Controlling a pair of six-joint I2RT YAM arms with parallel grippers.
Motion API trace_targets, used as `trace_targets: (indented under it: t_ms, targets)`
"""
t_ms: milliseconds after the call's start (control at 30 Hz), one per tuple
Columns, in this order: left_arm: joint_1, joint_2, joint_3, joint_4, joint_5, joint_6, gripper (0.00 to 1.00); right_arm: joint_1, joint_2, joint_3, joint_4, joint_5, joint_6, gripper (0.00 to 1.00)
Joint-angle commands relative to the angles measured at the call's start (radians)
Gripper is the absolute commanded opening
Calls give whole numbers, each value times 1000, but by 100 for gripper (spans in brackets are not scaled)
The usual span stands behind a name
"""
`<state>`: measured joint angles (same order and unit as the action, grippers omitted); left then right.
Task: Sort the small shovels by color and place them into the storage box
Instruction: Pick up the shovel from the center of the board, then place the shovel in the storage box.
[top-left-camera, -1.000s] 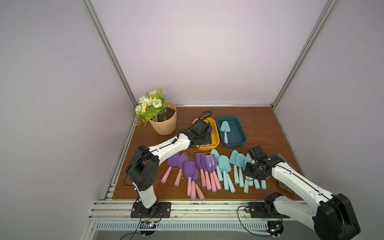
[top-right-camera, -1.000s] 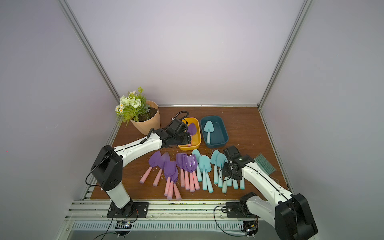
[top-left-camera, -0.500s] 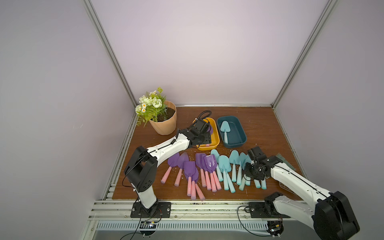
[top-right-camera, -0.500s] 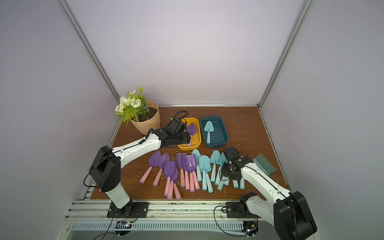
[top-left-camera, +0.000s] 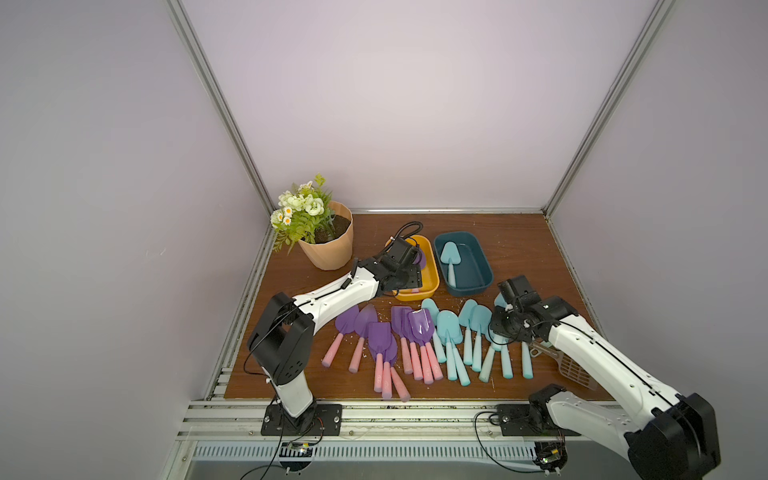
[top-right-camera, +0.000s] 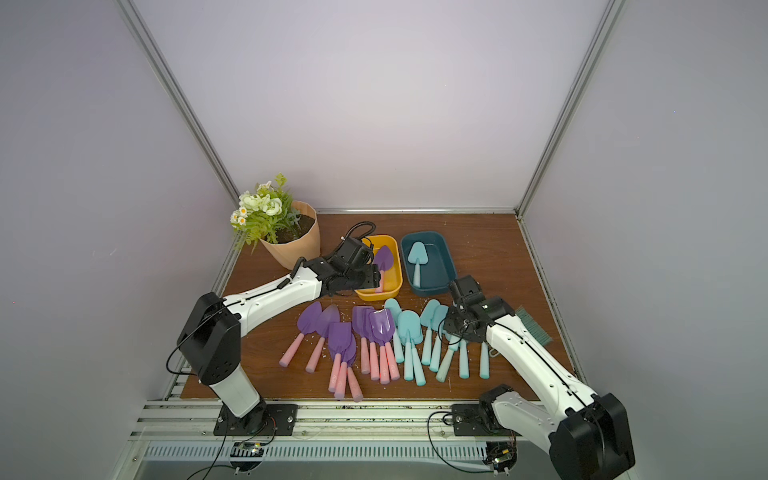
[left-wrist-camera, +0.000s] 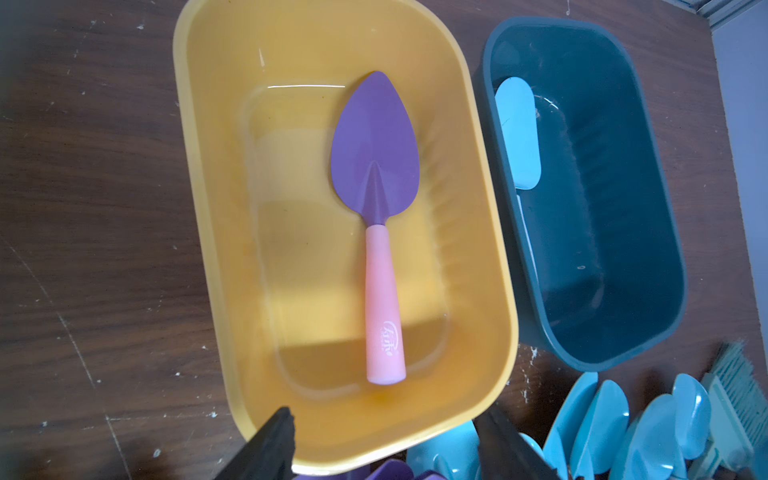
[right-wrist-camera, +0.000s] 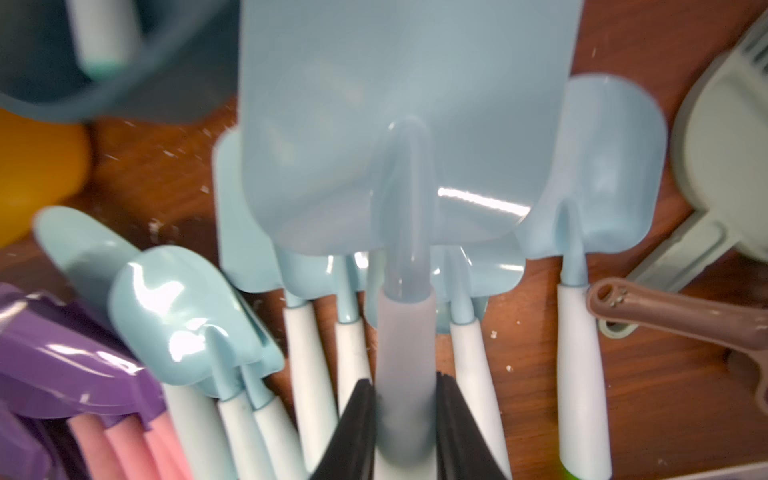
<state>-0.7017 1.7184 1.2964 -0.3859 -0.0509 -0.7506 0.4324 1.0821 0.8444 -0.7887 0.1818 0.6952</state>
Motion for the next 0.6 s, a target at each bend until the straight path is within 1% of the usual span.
trace_targets:
  t_ms: [0,133,300,567]
  targets:
    - [2,-35,-6,-18,-25,2,72,5,35,125,-51,46,-44,11]
    - [7,-49,-22,-18,-30,0,72,5,169,282,2,38,-142,11]
    - [15,-80,-47,-28,-52,-3,72,2,399,483,92,34,-253,10]
    - [50,-120,-82,-59,-63,-4,73,-11,753,798,91,63,-329,10]
